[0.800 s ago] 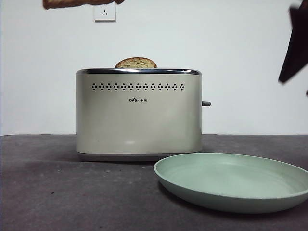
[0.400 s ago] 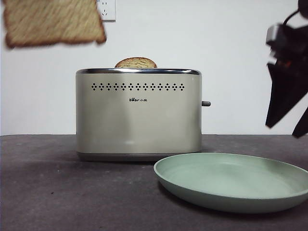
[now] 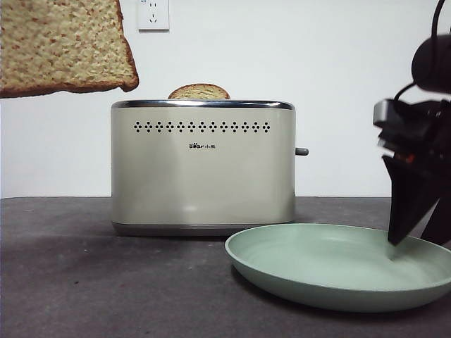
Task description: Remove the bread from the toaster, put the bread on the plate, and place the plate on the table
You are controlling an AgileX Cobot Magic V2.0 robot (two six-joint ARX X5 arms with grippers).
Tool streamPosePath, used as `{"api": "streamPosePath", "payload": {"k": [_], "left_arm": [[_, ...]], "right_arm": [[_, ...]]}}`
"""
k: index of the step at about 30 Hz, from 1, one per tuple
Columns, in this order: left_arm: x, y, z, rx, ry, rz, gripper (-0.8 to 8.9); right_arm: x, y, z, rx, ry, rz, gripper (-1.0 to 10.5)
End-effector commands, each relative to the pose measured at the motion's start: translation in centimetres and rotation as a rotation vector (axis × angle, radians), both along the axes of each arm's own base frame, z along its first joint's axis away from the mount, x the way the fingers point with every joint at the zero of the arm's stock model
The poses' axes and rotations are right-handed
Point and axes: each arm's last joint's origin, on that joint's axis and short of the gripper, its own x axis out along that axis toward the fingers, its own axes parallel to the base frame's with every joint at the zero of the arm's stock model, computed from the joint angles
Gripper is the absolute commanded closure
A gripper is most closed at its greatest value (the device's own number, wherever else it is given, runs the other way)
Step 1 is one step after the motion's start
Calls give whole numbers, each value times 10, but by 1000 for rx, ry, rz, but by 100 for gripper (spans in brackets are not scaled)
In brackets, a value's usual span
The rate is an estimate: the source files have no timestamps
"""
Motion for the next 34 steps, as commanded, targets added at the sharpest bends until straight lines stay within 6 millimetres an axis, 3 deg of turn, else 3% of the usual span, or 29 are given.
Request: {"api": "streamPosePath", "payload": {"k": [1, 6, 14, 20, 26, 34], "left_arm": [[0, -1, 3, -14, -2, 0, 807], [0, -1, 3, -29, 9, -7, 807], [-1, -3, 4, -80, 42, -70, 808], [8, -11, 2, -159, 110, -185, 808], [34, -26, -12, -184, 236, -272, 808], [84, -55, -48, -197, 414, -363, 808]], "right_arm": [[6, 2, -5, -8, 7, 10, 817], [7, 2, -7, -9, 5, 17, 948], [5, 6, -2, 72, 6, 49, 943], [-5, 24, 14, 118, -35, 121, 943], [-20, 49, 33, 158, -92, 191, 943], [-36, 72, 59, 251, -199, 227, 943]]}}
